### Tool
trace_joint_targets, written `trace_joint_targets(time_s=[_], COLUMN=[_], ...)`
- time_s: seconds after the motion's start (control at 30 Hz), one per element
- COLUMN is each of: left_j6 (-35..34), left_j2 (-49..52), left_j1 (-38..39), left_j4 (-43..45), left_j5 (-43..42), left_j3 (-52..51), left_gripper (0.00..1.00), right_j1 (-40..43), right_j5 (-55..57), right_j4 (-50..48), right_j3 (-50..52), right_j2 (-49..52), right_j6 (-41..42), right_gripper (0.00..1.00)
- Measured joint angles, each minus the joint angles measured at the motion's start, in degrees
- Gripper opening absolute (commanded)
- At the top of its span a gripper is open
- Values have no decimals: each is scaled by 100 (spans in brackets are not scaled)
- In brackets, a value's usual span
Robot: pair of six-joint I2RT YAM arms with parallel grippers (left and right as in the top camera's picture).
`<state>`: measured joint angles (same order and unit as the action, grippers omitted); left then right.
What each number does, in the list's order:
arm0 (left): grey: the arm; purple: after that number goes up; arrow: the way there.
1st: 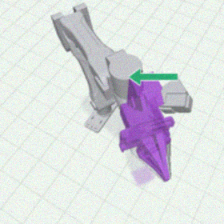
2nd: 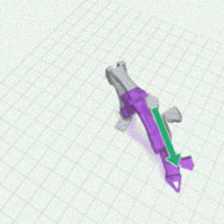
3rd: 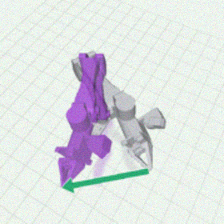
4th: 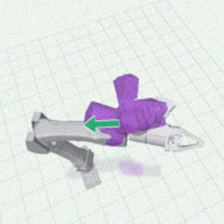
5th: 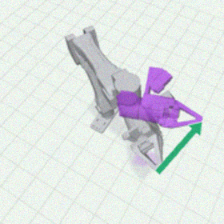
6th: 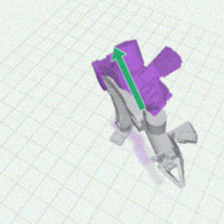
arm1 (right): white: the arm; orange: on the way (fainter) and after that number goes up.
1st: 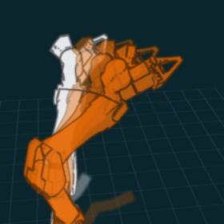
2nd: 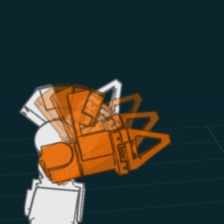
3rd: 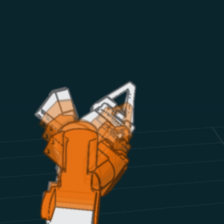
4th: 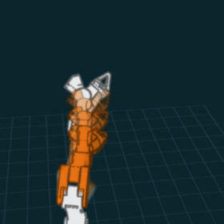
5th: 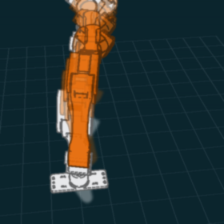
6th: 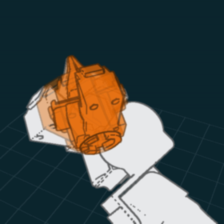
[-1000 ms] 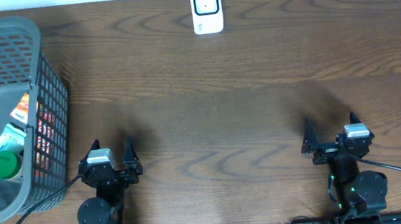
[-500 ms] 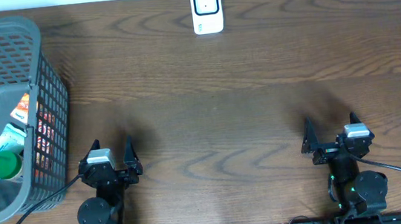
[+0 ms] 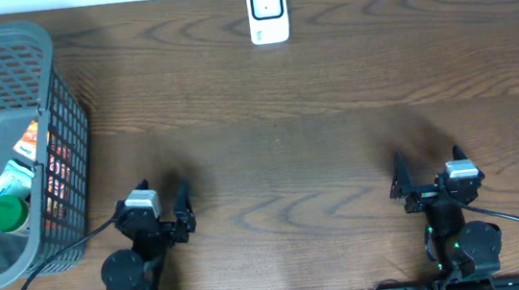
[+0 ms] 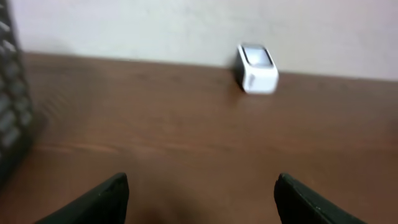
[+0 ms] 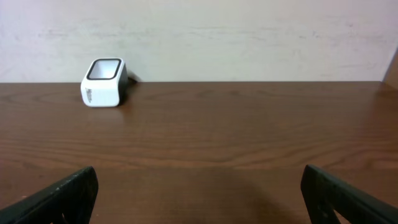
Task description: Scan the item barcode
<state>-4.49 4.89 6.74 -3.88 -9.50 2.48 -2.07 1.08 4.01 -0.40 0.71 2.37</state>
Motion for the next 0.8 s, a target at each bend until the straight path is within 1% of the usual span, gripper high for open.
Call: trace_joint_targets(time_s=[0.23, 0.33, 0.47, 0.57, 0.73, 0.77, 0.8], left_j6=[-4, -13, -17, -20, -68, -96, -133], left_j2=[1222, 1899, 2802, 3268, 3574, 3622, 3718], left_j1=[0, 0, 0, 0, 0, 0, 4], left_j4=[-256, -566, -1547, -1759, -1497, -1567, -1950], left_j5=[-439, -492, -697, -1088, -2068, -2199, -2232], left_j3=[422, 1084, 2229, 2837, 3285, 3394, 3644], left_gripper=[75, 76, 75, 75, 76, 75, 76], right_j1=[0, 0, 0, 0, 0, 0, 0], right_j5=[0, 0, 0, 0, 0, 0, 0], right_j4=[2, -2, 0, 0, 2, 0, 2], right_j3=[2, 0, 2, 2, 2, 2, 2], right_j2=[2, 0, 0, 0, 2, 2, 0], right_j6=[0, 0, 0, 0, 0, 0, 0], right_gripper=[99, 99, 99, 99, 99, 99, 99])
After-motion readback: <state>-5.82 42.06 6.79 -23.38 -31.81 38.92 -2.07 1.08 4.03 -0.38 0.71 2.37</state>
